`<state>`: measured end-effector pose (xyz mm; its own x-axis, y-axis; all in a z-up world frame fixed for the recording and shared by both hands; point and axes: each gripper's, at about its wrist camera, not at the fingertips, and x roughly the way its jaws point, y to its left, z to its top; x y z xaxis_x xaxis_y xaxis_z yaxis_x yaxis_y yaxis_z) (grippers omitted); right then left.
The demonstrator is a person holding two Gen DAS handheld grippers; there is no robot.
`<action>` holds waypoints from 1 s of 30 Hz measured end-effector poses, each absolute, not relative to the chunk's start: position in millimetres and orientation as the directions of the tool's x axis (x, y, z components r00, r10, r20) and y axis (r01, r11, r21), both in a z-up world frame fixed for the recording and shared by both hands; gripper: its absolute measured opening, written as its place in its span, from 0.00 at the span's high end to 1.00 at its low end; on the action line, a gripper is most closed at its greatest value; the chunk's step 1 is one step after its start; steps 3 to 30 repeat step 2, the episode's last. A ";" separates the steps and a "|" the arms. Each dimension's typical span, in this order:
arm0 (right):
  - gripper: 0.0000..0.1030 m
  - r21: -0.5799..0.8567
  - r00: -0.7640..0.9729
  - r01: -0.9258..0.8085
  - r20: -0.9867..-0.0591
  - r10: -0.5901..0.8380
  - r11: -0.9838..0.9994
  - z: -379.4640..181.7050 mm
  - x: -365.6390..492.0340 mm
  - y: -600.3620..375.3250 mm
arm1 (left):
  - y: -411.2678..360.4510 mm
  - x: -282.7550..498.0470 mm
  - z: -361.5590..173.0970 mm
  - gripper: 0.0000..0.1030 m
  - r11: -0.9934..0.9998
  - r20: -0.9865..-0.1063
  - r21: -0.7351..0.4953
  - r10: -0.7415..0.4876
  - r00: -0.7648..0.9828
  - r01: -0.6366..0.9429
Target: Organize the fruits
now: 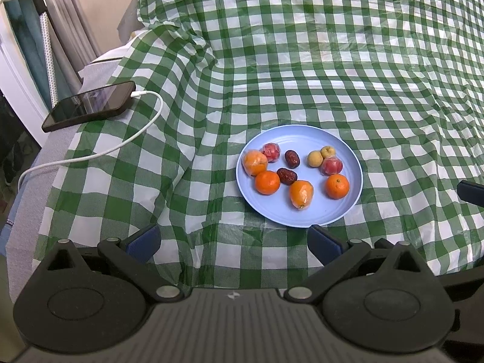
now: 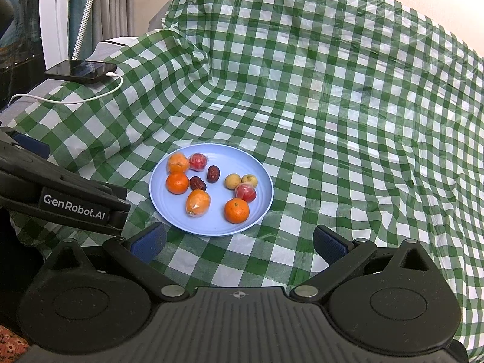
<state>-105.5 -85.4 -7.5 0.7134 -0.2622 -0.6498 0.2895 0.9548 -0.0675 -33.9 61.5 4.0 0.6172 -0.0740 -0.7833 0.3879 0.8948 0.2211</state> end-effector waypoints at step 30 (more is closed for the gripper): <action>0.01 -0.065 0.712 0.289 -0.653 -0.260 0.955 -8.8 -105.1 -85.7 | 60.8 -33.7 3.3 0.00 0.893 -0.784 0.226 -0.070 0.617 0.388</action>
